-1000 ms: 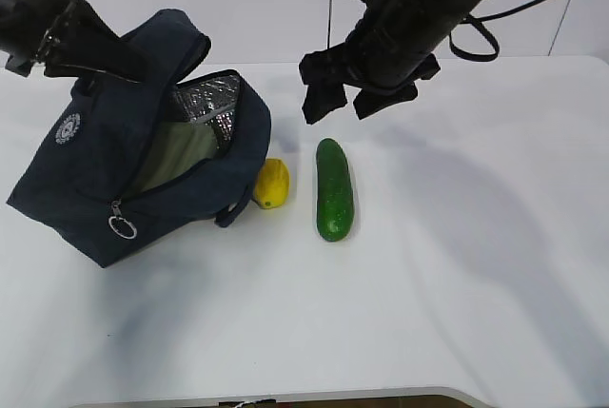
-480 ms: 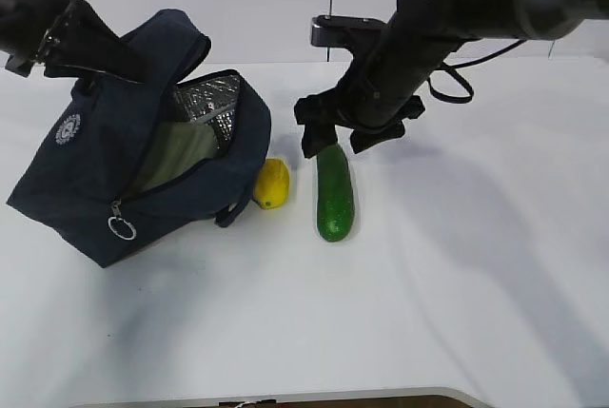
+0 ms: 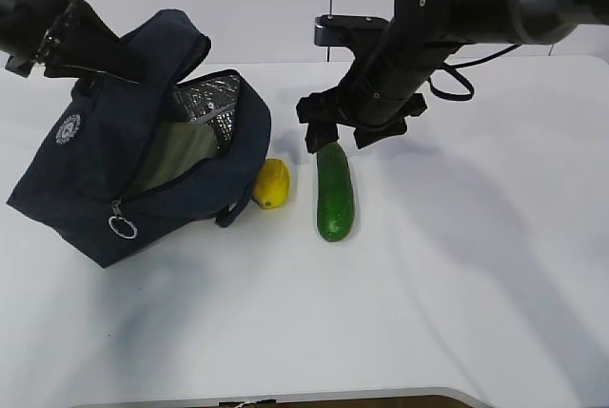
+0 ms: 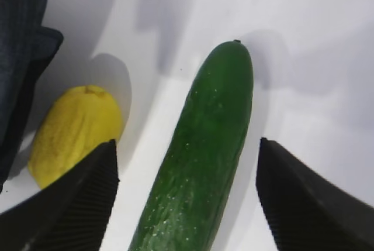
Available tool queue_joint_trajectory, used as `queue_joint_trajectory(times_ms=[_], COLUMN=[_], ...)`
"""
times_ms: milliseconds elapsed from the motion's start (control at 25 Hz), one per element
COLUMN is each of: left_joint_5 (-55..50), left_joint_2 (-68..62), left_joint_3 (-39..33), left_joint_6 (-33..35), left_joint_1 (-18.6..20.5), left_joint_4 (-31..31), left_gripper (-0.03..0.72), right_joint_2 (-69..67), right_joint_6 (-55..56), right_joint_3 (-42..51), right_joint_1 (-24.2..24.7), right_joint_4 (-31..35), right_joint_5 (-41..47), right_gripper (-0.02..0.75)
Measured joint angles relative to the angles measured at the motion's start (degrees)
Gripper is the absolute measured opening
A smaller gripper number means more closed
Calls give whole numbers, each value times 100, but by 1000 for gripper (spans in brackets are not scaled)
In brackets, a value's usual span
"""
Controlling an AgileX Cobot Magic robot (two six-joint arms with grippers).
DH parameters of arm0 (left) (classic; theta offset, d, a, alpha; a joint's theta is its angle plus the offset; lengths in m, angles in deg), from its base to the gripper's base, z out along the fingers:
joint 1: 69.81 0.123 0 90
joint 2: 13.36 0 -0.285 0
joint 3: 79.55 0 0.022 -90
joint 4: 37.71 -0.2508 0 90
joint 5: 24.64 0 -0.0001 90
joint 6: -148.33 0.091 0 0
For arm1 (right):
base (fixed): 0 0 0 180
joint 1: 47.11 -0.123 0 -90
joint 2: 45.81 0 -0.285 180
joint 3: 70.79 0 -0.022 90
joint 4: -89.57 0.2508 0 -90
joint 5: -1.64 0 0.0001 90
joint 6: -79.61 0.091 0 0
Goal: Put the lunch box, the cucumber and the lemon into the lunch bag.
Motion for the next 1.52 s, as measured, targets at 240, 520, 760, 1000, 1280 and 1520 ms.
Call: queue_joint_trajectory(times_ms=[240,520,760,1000,1280,1520], left_joint_5=[10,10,10,10,10,0], left_joint_2=[0,0,0,0,0,0], left_joint_3=[0,0,0,0,0,0], left_joint_6=[0,0,0,0,0,0], left_joint_1=[0,0,0,0,0,0], left_joint_4=[0,0,0,0,-12,-21], left_gripper=[-6,-6,-6,-6,-6,-6], right_joint_2=[0,-123,-222,-371,-411,-434], right_joint_6=[120,317,340,340,365,452], right_joint_3=[0,0,0,0,-3,-3], right_joint_1=[0,0,0,0,0,0], right_joint_4=[36,50,105,180,-46,-127], right_joint_5=[-9,2,77,172,172,180], right_gripper=[582,582,582,582,582,582])
